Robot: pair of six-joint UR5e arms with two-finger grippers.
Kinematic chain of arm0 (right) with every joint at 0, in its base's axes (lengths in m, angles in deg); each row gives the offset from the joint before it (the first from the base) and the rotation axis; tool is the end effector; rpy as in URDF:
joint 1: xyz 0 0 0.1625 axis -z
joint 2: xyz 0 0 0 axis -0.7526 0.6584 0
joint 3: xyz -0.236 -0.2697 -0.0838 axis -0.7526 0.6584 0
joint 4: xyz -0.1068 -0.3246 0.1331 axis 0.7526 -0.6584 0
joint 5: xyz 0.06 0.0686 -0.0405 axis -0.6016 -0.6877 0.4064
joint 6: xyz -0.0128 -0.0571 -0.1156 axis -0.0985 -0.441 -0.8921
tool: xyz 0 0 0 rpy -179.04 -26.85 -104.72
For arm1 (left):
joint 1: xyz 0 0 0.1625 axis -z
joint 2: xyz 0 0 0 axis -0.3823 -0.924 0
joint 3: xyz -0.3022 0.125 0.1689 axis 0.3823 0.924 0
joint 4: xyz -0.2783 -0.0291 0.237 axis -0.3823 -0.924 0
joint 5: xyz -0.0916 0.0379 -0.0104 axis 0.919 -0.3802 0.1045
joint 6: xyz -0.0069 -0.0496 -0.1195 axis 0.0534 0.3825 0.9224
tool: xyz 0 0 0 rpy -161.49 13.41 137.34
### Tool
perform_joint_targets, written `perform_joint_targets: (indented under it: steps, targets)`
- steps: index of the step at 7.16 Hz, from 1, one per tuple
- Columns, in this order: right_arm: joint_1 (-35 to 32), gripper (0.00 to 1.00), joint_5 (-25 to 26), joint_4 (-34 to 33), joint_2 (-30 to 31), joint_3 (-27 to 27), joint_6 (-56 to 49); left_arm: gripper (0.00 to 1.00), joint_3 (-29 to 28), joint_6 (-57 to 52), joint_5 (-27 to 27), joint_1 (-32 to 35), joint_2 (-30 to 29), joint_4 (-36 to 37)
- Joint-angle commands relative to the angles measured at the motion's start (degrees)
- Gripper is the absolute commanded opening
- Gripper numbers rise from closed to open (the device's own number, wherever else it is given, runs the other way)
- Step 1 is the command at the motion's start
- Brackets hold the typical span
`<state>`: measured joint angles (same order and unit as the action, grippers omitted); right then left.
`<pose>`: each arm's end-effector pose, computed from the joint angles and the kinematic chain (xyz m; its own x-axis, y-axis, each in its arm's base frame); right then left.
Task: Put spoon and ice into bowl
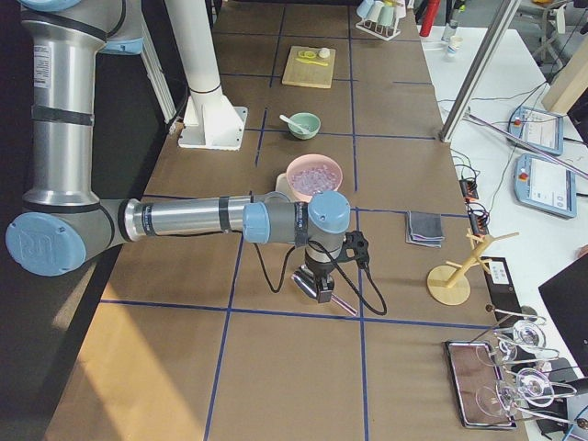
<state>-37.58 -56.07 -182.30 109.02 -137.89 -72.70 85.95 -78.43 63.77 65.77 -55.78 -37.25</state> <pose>0.0183 -0.4081 0.5825 0.7087 -0.1929 0.6786 0.1468 0.9812 0.1256 -0.0352 -0.3841 0.6022 0.7318 0.1084 -0.6729 -0.1551 0.9879 -0.0096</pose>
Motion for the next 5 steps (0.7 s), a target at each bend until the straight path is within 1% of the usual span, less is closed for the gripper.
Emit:
perform_joint_targets:
  steps: [1, 5]
  targets:
    - [0.1, 0.99, 0.2, 0.0, 0.0, 0.3, 0.7, 1.0, -0.7, 0.0, 0.4, 0.0, -0.2, -0.2]
    - [0.1, 0.99, 0.0, 0.0, 0.0, 0.7, 0.4, 1.0, 0.1, 0.2, 0.5, -0.1, -0.6, 0.0]
